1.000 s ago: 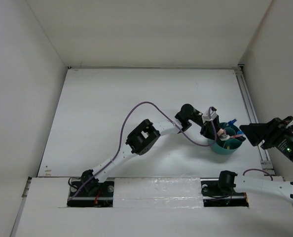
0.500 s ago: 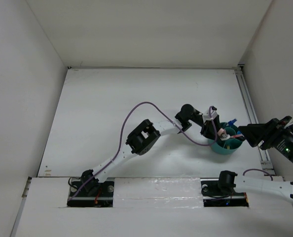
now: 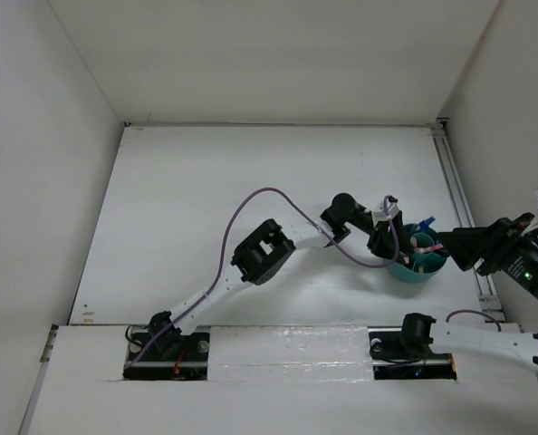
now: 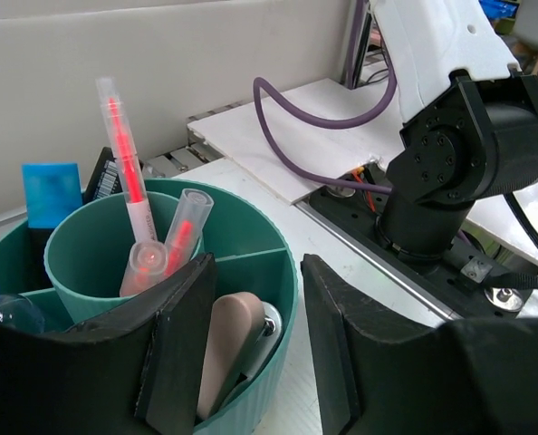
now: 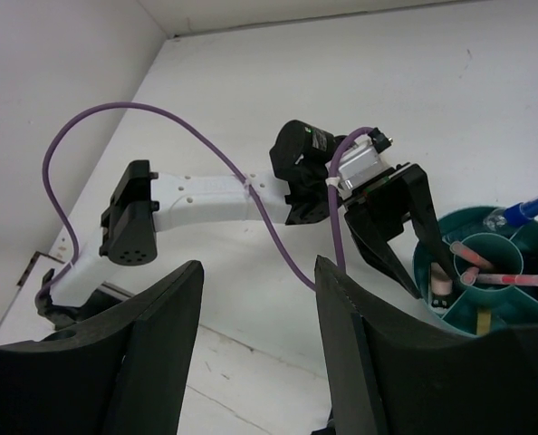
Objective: Sort the stationery into containers
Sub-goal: Place the stapler in the storage box, then reset both arms
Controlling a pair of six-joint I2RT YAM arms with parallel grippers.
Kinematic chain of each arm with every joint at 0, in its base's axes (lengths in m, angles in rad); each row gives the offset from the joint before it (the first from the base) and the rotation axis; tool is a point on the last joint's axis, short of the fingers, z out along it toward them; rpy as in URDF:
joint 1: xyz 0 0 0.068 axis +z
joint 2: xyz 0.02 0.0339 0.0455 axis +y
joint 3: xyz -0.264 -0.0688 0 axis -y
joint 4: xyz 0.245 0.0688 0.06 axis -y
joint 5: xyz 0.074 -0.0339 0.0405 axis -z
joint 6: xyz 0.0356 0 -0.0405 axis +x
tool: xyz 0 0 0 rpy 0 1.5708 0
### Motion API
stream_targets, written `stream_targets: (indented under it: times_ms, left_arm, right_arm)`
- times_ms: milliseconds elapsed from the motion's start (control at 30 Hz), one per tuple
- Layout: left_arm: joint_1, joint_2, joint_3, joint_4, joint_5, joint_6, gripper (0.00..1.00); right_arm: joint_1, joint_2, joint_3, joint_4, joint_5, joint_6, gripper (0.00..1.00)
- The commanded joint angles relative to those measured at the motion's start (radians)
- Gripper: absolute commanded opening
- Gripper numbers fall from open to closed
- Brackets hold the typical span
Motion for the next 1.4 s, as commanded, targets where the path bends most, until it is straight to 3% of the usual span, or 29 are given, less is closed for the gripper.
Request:
stream_targets:
  times_ms: [0, 233, 400, 433, 800, 1000, 1100, 1167, 1267, 1300, 1333, 1367]
  left_arm:
    - [-0.002, -0.020, 0.000, 0.367, -0.018, -0.013, 0.40]
    - [-0.002, -0.060, -0.059, 0.465, -0.029, -0.068, 0.41]
    - [0.007, -0.109, -0.108, 0.456, -0.018, -0.057, 0.44]
    - [0.007, -0.126, -0.125, 0.445, -0.018, -0.057, 0.48]
    - [0.047, -0.273, -0.237, 0.496, 0.022, -0.115, 0.51]
    - [0.079, -0.388, -0.252, 0.355, 0.051, -0.083, 0.63]
    - [0.111, -0.459, -0.292, 0.315, 0.051, -0.083, 0.74]
    - [0.133, -0.502, -0.315, 0.243, 0.038, -0.071, 1.00]
    - [0.187, -0.623, -0.385, 0.002, -0.024, 0.024, 1.00]
    - [0.209, -0.710, -0.410, -0.097, -0.094, 0.161, 1.00]
    - [0.210, -0.758, -0.447, -0.232, -0.139, 0.267, 1.00]
    - [0.210, -0.807, -0.458, -0.528, -0.200, 0.385, 1.00]
  right_arm:
    - [0.008, -0.003, -0.002, 0.052, -0.014, -0.022, 0.59]
    - [0.008, -0.003, -0.021, 0.081, -0.025, -0.031, 0.59]
    - [0.008, -0.003, -0.022, 0.081, -0.034, -0.040, 0.59]
    - [0.008, -0.003, -0.022, 0.081, -0.034, -0.040, 0.59]
    - [0.008, -0.012, -0.031, 0.119, -0.034, -0.049, 0.59]
    - [0.008, -0.012, -0.049, 0.171, -0.045, -0.083, 0.59]
    - [0.008, -0.012, -0.060, 0.201, -0.036, -0.094, 0.60]
    - [0.008, -0.012, -0.060, 0.213, -0.023, -0.115, 0.61]
    - [0.008, -0.003, -0.069, 0.224, 0.001, -0.124, 0.62]
    - [0.008, -0.003, -0.069, 0.224, 0.015, -0.124, 0.63]
    - [0.008, -0.003, -0.078, 0.224, 0.027, -0.124, 0.63]
    - [0.008, -0.003, -0.078, 0.234, 0.027, -0.124, 0.65]
